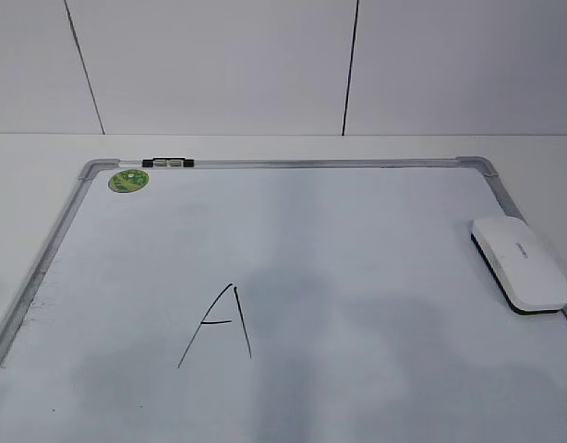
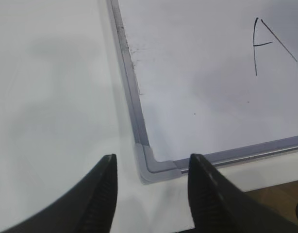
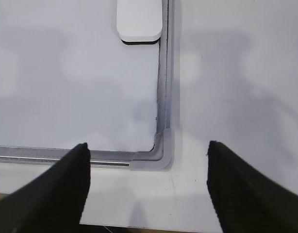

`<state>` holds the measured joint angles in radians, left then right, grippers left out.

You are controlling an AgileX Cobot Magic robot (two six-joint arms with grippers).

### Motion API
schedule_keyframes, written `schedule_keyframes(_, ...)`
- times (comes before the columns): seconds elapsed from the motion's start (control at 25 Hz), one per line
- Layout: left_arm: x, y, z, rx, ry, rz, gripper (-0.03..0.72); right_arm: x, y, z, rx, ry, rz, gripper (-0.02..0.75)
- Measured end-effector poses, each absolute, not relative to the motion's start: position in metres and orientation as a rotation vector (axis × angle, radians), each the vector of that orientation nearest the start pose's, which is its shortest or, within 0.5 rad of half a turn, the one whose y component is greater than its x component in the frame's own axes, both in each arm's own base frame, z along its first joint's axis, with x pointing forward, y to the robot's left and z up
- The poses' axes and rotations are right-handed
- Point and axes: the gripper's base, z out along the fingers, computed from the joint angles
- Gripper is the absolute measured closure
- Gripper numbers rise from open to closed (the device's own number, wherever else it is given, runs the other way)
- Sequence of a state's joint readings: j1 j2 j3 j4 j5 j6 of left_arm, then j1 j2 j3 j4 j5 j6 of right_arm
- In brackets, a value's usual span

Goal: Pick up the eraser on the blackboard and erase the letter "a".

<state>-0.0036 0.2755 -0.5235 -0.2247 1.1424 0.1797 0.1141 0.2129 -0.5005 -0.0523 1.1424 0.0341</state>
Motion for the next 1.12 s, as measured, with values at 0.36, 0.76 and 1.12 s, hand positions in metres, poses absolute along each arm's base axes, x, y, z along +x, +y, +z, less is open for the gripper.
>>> schedule_keyframes(0.36,0.0332,-0.0172,0.2743,0.195,2.331,-0.182,0.328,0.0230,-0.0017,0.2695,-0.096,2.334,0.007,0.145)
schedule_keyframes(0.76,0.0333,-0.0171,0.2743,0.195,2.330,-0.179,0.335,0.0230,-0.0017,0.2695,-0.096,2.334,0.007,0.145)
schedule_keyframes(1.12,0.0333,-0.0171,0.2743,0.195,2.330,-0.179,0.367,0.0231,-0.0017,0.2691,-0.096,2.336,0.007,0.146)
